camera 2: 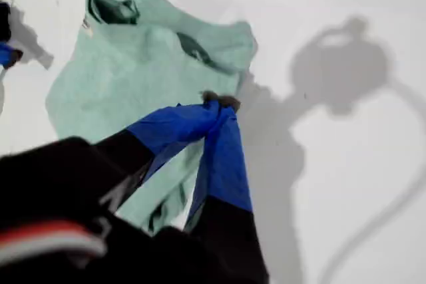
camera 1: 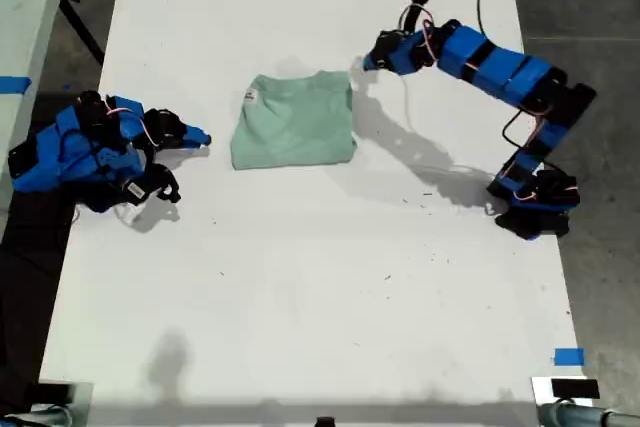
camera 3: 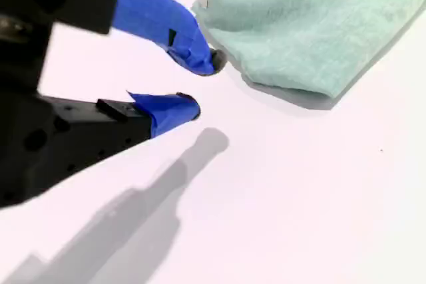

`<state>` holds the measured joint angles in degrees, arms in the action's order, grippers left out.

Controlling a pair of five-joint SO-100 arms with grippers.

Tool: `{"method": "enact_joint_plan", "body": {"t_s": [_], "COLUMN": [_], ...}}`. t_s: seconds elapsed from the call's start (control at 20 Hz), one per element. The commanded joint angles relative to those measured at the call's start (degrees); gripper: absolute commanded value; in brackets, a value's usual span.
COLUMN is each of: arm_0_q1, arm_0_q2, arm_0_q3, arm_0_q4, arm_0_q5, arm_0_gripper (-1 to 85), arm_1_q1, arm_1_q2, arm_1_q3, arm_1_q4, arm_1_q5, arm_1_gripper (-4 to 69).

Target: Fold t-shirt

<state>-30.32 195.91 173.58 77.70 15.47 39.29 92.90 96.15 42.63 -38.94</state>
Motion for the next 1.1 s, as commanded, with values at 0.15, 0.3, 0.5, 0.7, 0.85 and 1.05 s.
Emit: {"method": "enact_joint_plan", "body": {"t_s": [0.15, 0.3, 0.5, 0.7, 0.85, 1.05], "arm_0_q1": [1.5, 1.5, 1.5, 1.4, 1.4, 1.4], "arm_0_q2": [0.3, 0.3, 0.3, 0.3, 0.3, 0.3], "arm_0_q3": [-0.3, -0.3, -0.3, -0.3, -0.3, -0.3], "arm_0_q4": [0.2, 0.2, 0.1, 0.1, 0.1, 0.1], "arm_0_q5": [-0.3, -0.3, -0.3, -0.2, -0.2, -0.2], "arm_0_gripper": [8.7, 8.7, 8.5, 8.5, 8.4, 8.4], "arm_1_q1": [-4.5, -14.0, -24.7, -25.9, -26.4, -26.4], "arm_1_q2": [69.6, 93.3, 102.3, 103.5, 103.6, 103.6], "arm_1_q3": [45.4, 61.2, 79.4, 79.2, 79.1, 79.1], "arm_1_q4": [24.4, 31.7, 27.8, 27.9, 28.0, 28.0], "arm_1_q5": [14.2, 26.5, 46.4, 33.5, 4.7, 4.8], "arm_1_gripper": [-1.0, -1.0, -1.1, 1.8, 1.3, 1.1]}}
